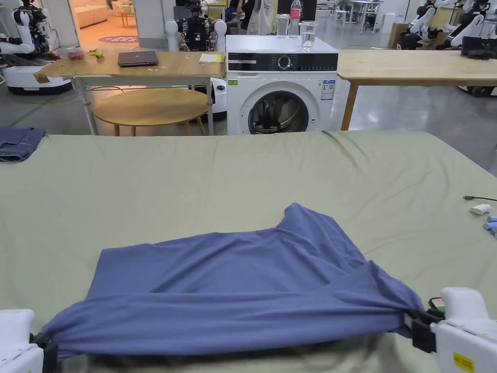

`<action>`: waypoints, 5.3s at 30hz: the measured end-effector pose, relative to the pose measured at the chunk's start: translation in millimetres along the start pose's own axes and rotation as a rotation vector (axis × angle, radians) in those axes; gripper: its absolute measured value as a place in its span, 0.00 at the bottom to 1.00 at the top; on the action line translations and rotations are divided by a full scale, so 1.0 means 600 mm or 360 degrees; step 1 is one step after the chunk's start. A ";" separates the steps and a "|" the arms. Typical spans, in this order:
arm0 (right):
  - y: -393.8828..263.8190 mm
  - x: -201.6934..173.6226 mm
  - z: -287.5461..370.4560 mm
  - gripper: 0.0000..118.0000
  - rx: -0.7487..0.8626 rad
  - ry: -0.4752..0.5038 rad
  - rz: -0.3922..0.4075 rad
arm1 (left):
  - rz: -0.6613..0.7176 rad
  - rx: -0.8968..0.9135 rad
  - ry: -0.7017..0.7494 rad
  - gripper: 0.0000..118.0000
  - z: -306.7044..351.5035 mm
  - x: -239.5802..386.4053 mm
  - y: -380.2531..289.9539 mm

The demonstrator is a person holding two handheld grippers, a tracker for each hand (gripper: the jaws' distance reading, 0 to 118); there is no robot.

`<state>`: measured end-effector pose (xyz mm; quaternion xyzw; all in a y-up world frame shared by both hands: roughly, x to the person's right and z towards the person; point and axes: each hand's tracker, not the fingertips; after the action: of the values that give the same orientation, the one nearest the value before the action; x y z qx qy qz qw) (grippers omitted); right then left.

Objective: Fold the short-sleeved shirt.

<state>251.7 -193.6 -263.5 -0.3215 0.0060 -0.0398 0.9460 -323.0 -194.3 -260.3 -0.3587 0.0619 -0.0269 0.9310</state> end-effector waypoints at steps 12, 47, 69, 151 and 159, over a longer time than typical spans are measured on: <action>-0.056 0.003 0.099 0.05 -0.0254 0.0027 -0.0013 | 0.0072 -0.0055 -0.0114 0.00 0.100 -0.056 -0.059; -0.012 -0.263 -0.014 0.00 0.0326 0.0082 0.0225 | 0.0139 0.0088 -0.0125 0.00 -0.062 0.047 0.022; 0.096 -0.075 -0.226 0.13 -0.0083 -0.0191 0.0060 | -0.0130 -0.0350 -0.0032 0.36 -0.375 0.030 0.184; 0.012 -0.323 0.016 0.00 0.0506 0.0164 0.0255 | 0.1738 -0.0237 -0.1243 0.98 -0.082 -0.208 -0.251; 0.017 -0.333 0.019 0.00 0.0502 0.0192 0.0280 | 0.1963 -0.0157 -0.1197 0.12 -0.101 -0.073 -0.214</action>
<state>53.6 -162.4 -263.4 -0.1645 0.0844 0.0233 0.9825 -375.1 -325.3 -214.4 -0.2849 -0.0704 0.6315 0.7177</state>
